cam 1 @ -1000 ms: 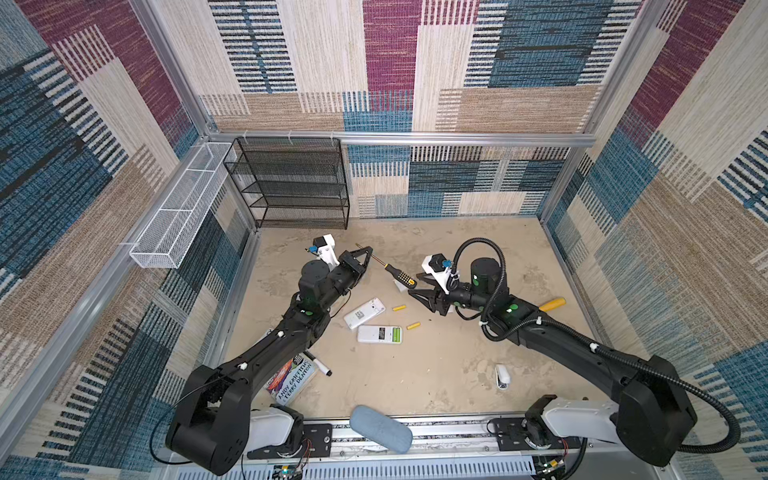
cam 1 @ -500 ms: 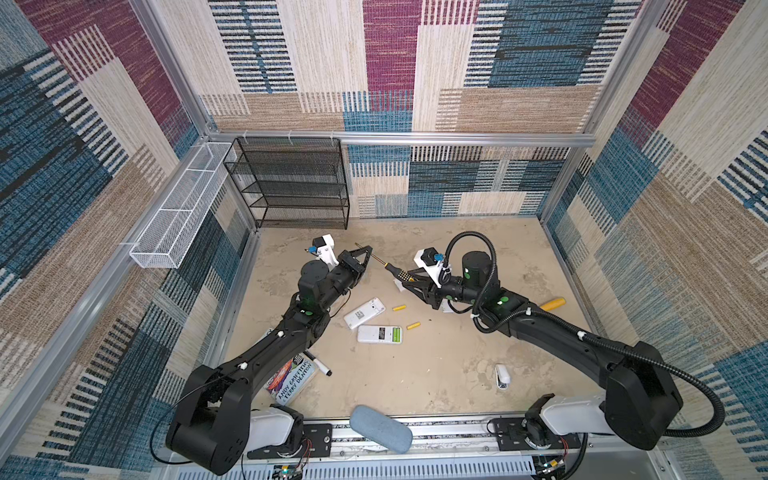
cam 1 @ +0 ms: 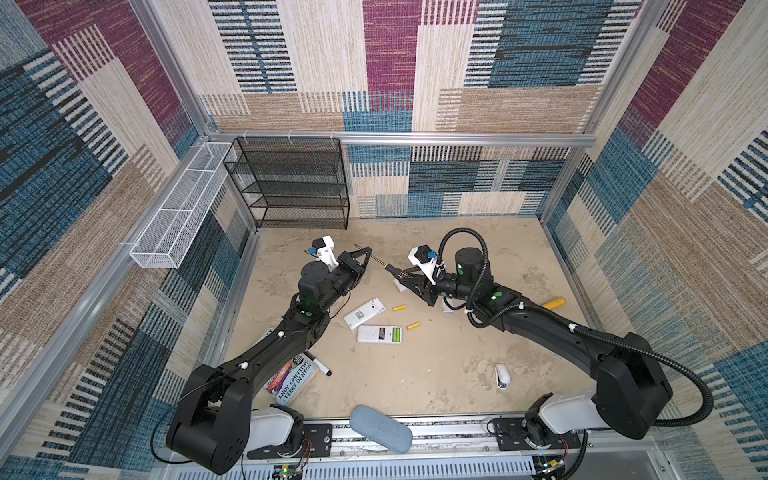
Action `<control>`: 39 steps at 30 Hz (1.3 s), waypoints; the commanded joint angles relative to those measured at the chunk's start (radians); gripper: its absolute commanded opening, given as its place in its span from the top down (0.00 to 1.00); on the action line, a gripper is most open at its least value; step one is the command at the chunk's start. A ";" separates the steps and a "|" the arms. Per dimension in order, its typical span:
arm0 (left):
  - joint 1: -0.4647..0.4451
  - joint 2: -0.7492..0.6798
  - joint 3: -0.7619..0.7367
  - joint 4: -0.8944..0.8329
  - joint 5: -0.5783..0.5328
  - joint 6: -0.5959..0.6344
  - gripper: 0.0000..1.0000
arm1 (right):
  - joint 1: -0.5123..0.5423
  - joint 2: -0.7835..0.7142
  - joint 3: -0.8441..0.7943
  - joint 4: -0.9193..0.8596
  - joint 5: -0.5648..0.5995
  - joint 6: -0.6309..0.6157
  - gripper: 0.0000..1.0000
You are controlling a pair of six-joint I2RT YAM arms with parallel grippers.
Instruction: Unload the batteries from the remote control
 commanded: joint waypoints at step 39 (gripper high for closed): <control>0.005 -0.023 -0.005 -0.100 0.018 0.047 0.80 | 0.017 -0.031 0.000 -0.111 0.050 -0.133 1.00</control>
